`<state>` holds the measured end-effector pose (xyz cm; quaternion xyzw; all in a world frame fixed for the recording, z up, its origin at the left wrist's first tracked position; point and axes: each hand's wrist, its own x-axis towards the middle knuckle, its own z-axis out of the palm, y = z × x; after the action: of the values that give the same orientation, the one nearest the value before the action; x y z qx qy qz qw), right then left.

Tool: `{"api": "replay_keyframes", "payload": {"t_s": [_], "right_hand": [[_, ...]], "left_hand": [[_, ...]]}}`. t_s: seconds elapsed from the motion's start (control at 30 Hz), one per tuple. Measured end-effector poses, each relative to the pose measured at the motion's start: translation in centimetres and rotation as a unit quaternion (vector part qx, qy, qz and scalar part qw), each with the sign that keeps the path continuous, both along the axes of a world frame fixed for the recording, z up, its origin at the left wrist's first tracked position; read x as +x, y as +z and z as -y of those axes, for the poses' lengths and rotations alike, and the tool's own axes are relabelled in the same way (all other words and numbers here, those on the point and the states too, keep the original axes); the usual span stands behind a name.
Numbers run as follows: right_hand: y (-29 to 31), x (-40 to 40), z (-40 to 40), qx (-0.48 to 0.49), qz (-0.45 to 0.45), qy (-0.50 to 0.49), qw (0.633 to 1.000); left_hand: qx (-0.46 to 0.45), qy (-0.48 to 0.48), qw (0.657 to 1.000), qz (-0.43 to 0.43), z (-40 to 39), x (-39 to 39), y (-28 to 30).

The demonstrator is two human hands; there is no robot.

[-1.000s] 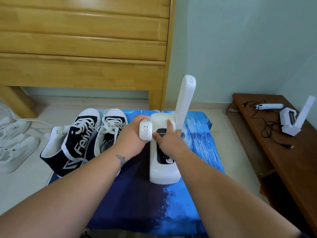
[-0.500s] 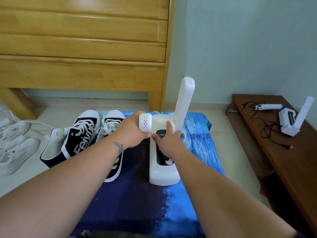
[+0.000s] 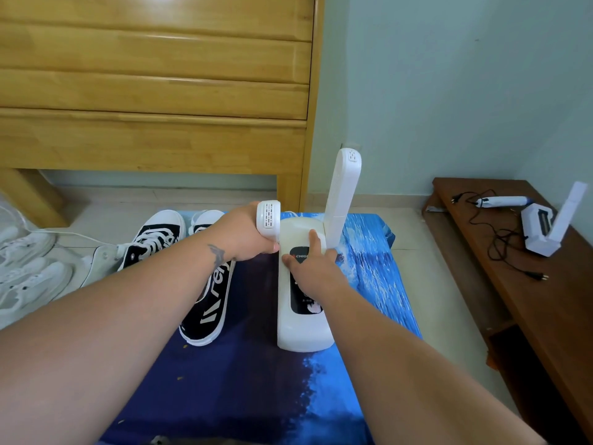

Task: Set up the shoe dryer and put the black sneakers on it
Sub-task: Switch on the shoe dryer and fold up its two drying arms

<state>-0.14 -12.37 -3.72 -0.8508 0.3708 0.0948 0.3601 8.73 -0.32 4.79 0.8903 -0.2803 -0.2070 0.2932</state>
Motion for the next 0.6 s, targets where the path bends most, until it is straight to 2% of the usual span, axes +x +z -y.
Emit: {"api": "replay_keyframes", "payload": {"t_s": [0.43, 0.6], "right_hand": [[0.0, -0.1, 0.0, -0.005, 0.002, 0.003, 1.0], [0.0, -0.1, 0.1, -0.005, 0.004, 0.003, 1.0]], "left_hand": [[0.04, -0.007, 0.999, -0.03, 0.8, 2.4, 0.9], [0.101, -0.005, 0.995, -0.022, 1.1, 3.1, 1.5]]}}
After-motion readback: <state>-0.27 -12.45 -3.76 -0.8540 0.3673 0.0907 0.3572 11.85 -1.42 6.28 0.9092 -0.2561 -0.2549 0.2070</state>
